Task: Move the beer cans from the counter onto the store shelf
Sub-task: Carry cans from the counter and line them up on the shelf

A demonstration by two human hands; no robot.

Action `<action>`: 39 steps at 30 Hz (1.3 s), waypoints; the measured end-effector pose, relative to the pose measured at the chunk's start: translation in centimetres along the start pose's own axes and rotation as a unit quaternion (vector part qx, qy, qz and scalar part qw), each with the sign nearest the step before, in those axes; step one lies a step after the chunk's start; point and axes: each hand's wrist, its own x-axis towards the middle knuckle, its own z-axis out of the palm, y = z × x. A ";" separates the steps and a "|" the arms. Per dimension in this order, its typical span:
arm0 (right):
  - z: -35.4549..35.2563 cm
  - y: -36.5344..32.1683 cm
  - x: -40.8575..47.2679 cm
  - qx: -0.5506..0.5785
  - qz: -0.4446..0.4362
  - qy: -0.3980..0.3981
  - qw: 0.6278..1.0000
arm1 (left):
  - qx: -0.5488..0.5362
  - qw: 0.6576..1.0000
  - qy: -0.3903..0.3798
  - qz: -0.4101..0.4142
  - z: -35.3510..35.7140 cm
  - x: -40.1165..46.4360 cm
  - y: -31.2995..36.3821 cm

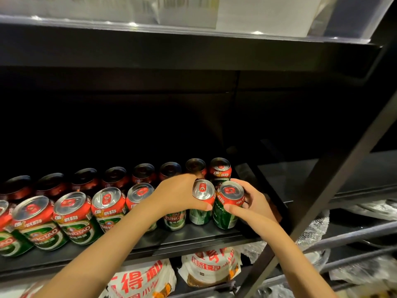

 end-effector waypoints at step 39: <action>0.9 -1.1 0.3 -0.071 0.010 0.067 0.995 | -0.083 0.994 -0.011 0.071 -1.7 -0.5 0.2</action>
